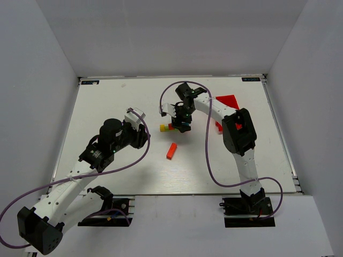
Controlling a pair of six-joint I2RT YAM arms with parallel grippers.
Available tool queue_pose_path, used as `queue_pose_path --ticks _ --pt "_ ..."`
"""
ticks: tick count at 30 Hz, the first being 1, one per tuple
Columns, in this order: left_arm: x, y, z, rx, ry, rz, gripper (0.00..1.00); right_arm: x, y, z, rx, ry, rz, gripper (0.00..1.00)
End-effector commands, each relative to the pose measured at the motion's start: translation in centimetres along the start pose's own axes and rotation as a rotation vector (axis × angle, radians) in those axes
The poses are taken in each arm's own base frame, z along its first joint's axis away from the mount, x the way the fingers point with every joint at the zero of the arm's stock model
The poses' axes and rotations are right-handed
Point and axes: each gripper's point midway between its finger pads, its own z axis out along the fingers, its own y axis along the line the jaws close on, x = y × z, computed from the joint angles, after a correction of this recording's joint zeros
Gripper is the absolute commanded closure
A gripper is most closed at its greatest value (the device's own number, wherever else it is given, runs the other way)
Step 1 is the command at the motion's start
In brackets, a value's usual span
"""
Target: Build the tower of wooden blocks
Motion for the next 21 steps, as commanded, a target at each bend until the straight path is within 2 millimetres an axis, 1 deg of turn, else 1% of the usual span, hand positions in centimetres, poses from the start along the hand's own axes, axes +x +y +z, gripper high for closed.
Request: queue_pose_path --ticks 1,2,3,5,6,9,10,11,12,13,14,15,16,17,18,19,20,21 --pt "-1.4 -0.3 -0.5 0.014 -0.046 0.007 0.52 -0.4 0.2 -0.5 -0.001 -0.012 -0.012 0.13" --pt "-1.4 -0.3 -0.5 0.014 -0.046 0.007 0.52 -0.5 0.1 -0.8 0.007 -0.017 -0.009 0.1" --pt "-1.4 -0.3 -0.5 0.014 -0.046 0.007 0.52 -0.6 0.3 -1.1 0.009 -0.02 -0.014 0.1" --pt "-1.4 -0.3 -0.5 0.014 -0.046 0.007 0.52 -1.5 0.1 -2.3 0.037 -0.043 -0.03 0.1" --pt "-1.4 -0.3 -0.5 0.014 -0.046 0.007 0.52 -1.5 0.1 -2.7 0.044 -0.048 -0.03 0.1" --pt "-1.4 -0.3 -0.5 0.014 -0.046 0.007 0.52 -2.9 -0.2 -5.2 0.101 -0.082 -0.048 0.1" --pt "-1.4 -0.3 -0.5 0.014 -0.046 0.007 0.52 -2.9 0.1 -5.4 0.101 -0.082 -0.047 0.1" --pt "-1.4 -0.3 -0.5 0.014 -0.046 0.007 0.52 -3.8 0.1 -7.4 0.145 -0.103 -0.067 0.1" --pt "-1.4 -0.3 -0.5 0.014 -0.046 0.007 0.52 -3.8 0.1 -8.1 0.161 -0.106 -0.072 0.1" --pt "-1.4 -0.3 -0.5 0.014 -0.046 0.007 0.52 -3.7 1.1 -8.8 0.169 -0.107 -0.078 0.1" --pt "-1.4 -0.3 -0.5 0.014 -0.046 0.007 0.52 -4.7 0.7 -10.8 0.236 -0.139 -0.106 0.1" --pt "-1.4 -0.3 -0.5 0.014 -0.046 0.007 0.52 -4.7 0.7 -11.4 0.262 -0.143 -0.112 0.1" --pt "-1.4 -0.3 -0.5 0.014 -0.046 0.007 0.52 -4.6 1.6 -12.6 0.288 -0.155 -0.118 0.1" --pt "-1.4 -0.3 -0.5 0.014 -0.046 0.007 0.52 -5.3 1.6 -13.7 0.353 -0.202 -0.147 0.1" --pt "-1.4 -0.3 -0.5 0.014 -0.046 0.007 0.55 -6.0 1.9 -15.3 0.399 -0.243 -0.167 0.1" --pt "-1.4 -0.3 -0.5 0.014 -0.046 0.007 0.61 -5.0 2.6 -13.9 0.393 -0.254 -0.153 0.1" --pt "-1.4 -0.3 -0.5 0.014 -0.046 0.007 0.82 -4.1 4.1 -12.2 0.353 -0.263 -0.147 0.1" --pt "-1.4 -0.3 -0.5 0.014 -0.046 0.007 0.92 -4.1 5.5 -11.7 0.334 -0.286 -0.165 0.1"
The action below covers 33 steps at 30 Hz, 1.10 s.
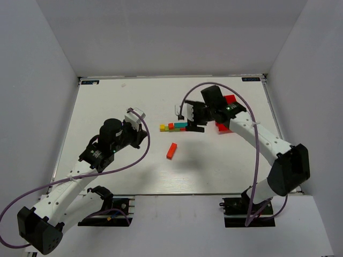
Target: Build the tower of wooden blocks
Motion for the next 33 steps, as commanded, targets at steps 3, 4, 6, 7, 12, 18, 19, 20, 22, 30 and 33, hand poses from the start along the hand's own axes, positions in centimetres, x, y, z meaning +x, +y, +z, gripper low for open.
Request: queue_pose_path --ticks 3,4,6,7,12,18,19,20,22,30,33 --pt "-1.4 0.7 -0.9 -0.046 -0.051 0.012 1.0 0.7 7.6 2.9 -0.256 -0.128 0.016 0.45" --pt "-1.7 1.3 -1.2 -0.085 -0.064 0.002 1.0 0.4 8.3 3.0 -0.31 -0.175 -0.005 0.76" --pt "-2.4 2.2 -2.3 -0.15 -0.109 -0.007 1.0 0.2 10.1 4.0 -0.405 -0.206 -0.043 0.94" --pt "-2.4 2.5 -2.6 -0.169 -0.119 -0.018 1.0 0.1 10.7 4.3 -0.419 -0.211 -0.064 0.96" --pt "-3.3 3.1 -4.1 -0.221 -0.179 -0.028 0.73 0.9 12.1 6.9 -0.415 -0.179 -0.217 0.72" --pt "-3.3 3.2 -3.9 -0.221 -0.179 -0.028 0.67 0.0 12.3 8.8 -0.418 -0.15 -0.294 0.47" --pt "-3.3 3.2 -3.9 -0.221 -0.179 -0.028 0.67 -0.3 12.3 9.3 -0.412 -0.14 -0.325 0.42" --pt "-3.3 3.2 -3.9 -0.221 -0.179 -0.028 0.67 -0.1 12.6 9.7 -0.42 -0.134 -0.327 0.42" --pt "-3.3 3.0 -3.9 -0.212 -0.179 -0.027 0.67 -0.5 12.3 10.2 -0.41 -0.122 -0.348 0.35" --pt "-3.3 2.6 -3.8 -0.183 -0.176 -0.015 0.67 -0.6 11.6 12.0 -0.372 -0.064 -0.388 0.33" --pt "-3.1 2.6 -3.6 -0.184 -0.167 -0.016 0.67 -0.5 11.5 12.5 -0.372 -0.048 -0.388 0.33"
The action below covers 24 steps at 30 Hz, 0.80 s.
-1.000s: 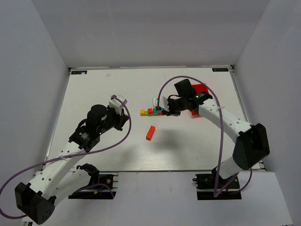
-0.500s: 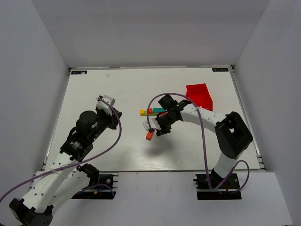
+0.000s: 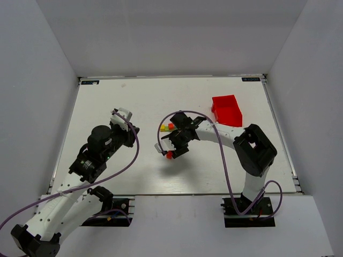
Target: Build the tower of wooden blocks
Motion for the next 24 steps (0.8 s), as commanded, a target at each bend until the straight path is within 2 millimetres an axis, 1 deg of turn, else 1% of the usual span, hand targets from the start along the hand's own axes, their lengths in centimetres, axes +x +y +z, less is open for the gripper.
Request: queue_pose_path --ticks 1,2,3,8,9,10,11,13,19,22,24 --pt "0.0 -0.1 0.0 0.007 -0.001 -0.001 0.67 -0.5 -2.4 -0.2 0.055 0.018 -0.031 0.33" --pt "0.0 -0.1 0.0 0.007 -0.001 -0.001 0.67 -0.6 -2.7 -0.3 0.061 0.02 -0.034 0.33" --pt "0.0 -0.1 0.0 0.007 -0.001 -0.001 0.67 -0.4 -2.7 0.1 0.049 0.026 -0.03 0.33" --pt "0.0 -0.1 0.0 0.007 -0.001 -0.001 0.67 -0.1 -2.6 0.5 0.008 0.039 -0.028 0.36" --pt "0.0 -0.1 0.0 0.007 -0.001 -0.001 0.67 -0.3 -2.9 0.4 0.006 0.037 -0.032 0.38" --pt "0.0 -0.1 0.0 0.007 -0.001 -0.001 0.67 0.1 -2.4 0.6 -0.016 0.042 -0.021 0.38" --pt "0.0 -0.1 0.0 0.007 -0.001 -0.001 0.67 -0.1 -2.8 0.5 -0.012 0.039 -0.03 0.38" --pt "0.0 -0.1 0.0 0.007 -0.001 -0.001 0.67 0.0 -2.3 0.7 -0.037 0.036 -0.026 0.39" --pt "0.2 -0.2 0.2 0.015 0.008 0.0 0.67 0.0 -2.2 1.0 -0.059 0.038 -0.027 0.39" --pt "0.2 -0.2 0.2 0.015 0.008 0.0 0.67 0.1 -2.1 1.3 -0.072 0.041 -0.03 0.42" --pt "0.2 -0.2 0.2 0.015 0.008 0.0 0.67 0.4 -1.9 1.5 -0.079 0.044 -0.025 0.42"
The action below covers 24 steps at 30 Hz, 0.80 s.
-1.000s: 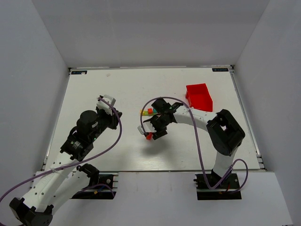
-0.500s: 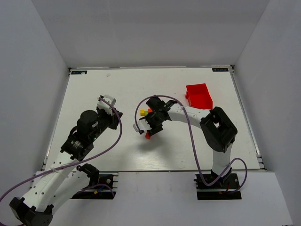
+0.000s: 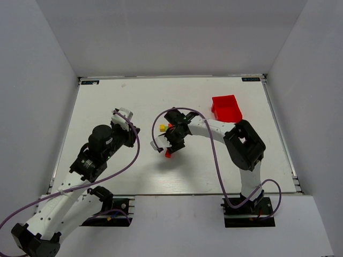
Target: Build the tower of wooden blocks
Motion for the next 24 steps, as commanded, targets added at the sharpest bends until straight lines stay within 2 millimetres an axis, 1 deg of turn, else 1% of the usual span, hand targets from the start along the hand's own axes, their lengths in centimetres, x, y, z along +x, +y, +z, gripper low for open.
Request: queue_pose_path --ticks 1,4,6,7,8,10,16,17,19,20,21,23,24 --pt "-0.1 -0.1 -0.1 0.009 -0.005 -0.001 0.67 -0.2 0.1 0.3 -0.028 -0.002 -0.011 0.42" --pt "-0.1 -0.1 -0.1 0.009 -0.005 -0.001 0.67 -0.1 0.2 0.5 -0.031 0.0 -0.014 0.43" --pt "-0.1 -0.1 -0.1 0.009 -0.005 -0.001 0.67 -0.3 0.3 0.7 -0.037 -0.003 -0.018 0.46" --pt "-0.1 -0.1 -0.1 0.009 -0.005 -0.001 0.67 -0.3 0.4 0.7 -0.039 -0.004 -0.011 0.5" --pt "-0.1 -0.1 -0.1 0.009 -0.005 -0.001 0.67 -0.3 0.2 0.6 -0.033 -0.002 -0.014 0.52" --pt "-0.1 -0.1 -0.1 0.009 -0.005 -0.001 0.67 -0.4 0.3 0.6 -0.038 -0.002 -0.013 0.55" --pt "-0.1 -0.1 -0.1 0.009 -0.005 -0.001 0.67 -0.6 0.4 -0.1 -0.021 0.001 -0.004 0.55" --pt "-0.1 -0.1 -0.1 0.009 -0.005 -0.001 0.67 -0.6 0.4 -0.2 -0.016 0.003 0.002 0.57" --pt "-0.1 -0.1 -0.1 0.009 -0.005 -0.001 0.67 -0.7 0.8 -0.3 -0.019 0.001 0.006 0.64" --pt "-0.1 -0.1 -0.1 0.009 -0.005 -0.001 0.67 -0.8 0.8 -0.5 -0.016 -0.002 0.017 0.76" --pt "-0.1 -0.1 -0.1 0.009 -0.005 -0.001 0.67 -0.9 1.0 -0.4 -0.022 -0.005 0.029 0.81" --pt "-0.1 -0.1 -0.1 0.009 -0.005 -0.001 0.67 -1.2 1.2 -1.0 -0.021 -0.018 0.052 0.9" --pt "-0.1 -0.1 -0.1 0.009 -0.005 -0.001 0.67 -1.4 1.3 -1.2 -0.018 -0.024 0.068 0.92"
